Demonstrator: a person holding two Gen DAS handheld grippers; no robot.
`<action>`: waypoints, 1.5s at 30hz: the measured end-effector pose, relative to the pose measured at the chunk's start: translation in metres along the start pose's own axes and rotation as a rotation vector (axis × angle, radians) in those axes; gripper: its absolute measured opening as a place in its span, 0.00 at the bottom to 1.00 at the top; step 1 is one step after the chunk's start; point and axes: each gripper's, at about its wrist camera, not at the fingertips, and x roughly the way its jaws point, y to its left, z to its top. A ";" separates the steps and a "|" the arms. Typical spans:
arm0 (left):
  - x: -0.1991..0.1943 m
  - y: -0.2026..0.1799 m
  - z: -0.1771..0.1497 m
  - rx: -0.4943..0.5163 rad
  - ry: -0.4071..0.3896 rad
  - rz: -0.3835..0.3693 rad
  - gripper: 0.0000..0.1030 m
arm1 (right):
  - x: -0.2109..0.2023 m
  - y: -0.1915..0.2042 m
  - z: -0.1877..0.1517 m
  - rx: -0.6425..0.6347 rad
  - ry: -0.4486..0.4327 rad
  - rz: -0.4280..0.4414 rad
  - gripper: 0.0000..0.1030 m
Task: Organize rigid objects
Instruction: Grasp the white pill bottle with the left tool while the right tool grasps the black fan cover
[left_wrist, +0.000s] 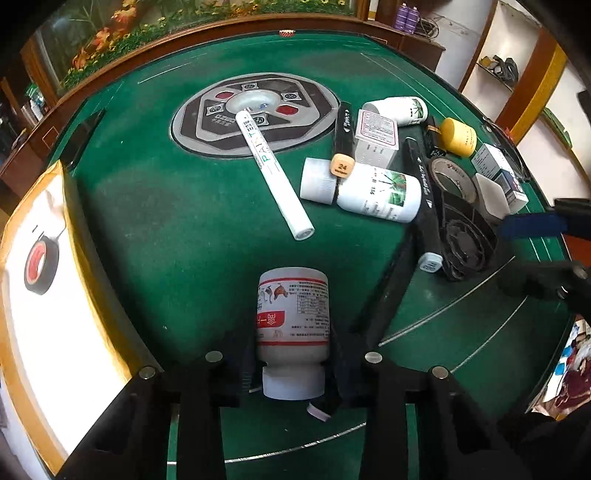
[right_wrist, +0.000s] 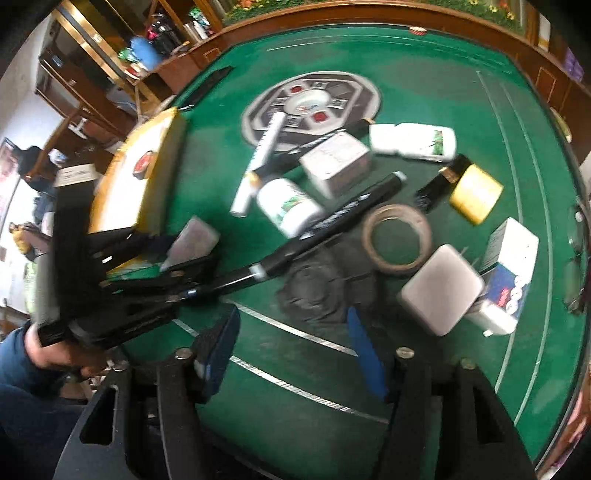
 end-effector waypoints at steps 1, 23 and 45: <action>0.000 -0.002 -0.002 0.004 -0.004 0.006 0.36 | 0.002 -0.002 0.002 0.002 0.001 -0.012 0.62; 0.001 -0.006 0.001 -0.058 -0.035 0.027 0.36 | 0.051 0.002 0.020 -0.150 0.094 -0.109 0.69; -0.046 0.005 -0.013 -0.111 -0.138 -0.013 0.36 | 0.019 0.027 0.011 -0.140 0.023 -0.025 0.69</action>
